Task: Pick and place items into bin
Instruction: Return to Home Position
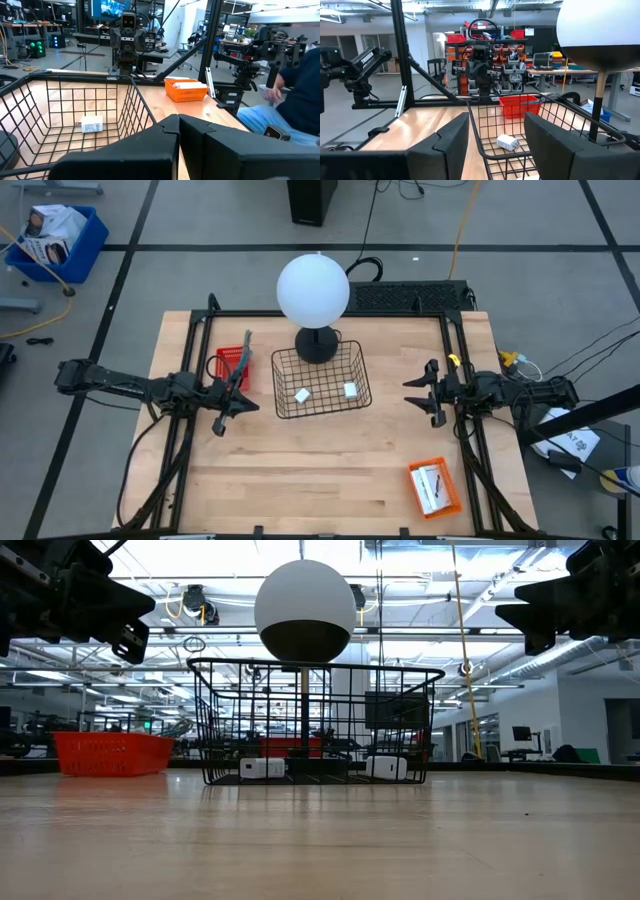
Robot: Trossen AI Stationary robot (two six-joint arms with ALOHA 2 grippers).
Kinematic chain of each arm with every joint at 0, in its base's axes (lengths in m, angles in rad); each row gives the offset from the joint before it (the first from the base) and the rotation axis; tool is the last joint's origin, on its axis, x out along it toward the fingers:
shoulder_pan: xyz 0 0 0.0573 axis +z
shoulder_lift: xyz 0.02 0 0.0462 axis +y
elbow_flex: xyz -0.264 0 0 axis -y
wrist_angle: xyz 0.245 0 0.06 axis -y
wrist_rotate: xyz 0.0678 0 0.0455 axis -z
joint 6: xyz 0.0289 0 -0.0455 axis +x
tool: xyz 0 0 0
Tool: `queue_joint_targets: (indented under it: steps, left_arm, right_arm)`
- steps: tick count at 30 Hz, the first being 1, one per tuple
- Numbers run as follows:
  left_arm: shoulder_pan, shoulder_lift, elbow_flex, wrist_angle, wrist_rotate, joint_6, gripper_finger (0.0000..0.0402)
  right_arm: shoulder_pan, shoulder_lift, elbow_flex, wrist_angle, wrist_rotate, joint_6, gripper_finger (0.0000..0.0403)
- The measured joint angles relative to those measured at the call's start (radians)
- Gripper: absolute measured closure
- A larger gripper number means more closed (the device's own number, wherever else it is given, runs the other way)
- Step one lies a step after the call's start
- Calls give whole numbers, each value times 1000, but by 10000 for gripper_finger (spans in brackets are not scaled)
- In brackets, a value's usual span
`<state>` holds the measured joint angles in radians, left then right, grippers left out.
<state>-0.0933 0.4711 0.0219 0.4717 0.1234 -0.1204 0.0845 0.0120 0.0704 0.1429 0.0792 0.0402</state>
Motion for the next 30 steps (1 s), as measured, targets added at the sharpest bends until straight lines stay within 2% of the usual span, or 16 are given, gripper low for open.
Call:
queue_joint_targets:
  steps: [30]
  left_arm:
    - [0,0,0,0,0,1,394]
  right_arm:
    - [0,0,3,3,-1,0,218]
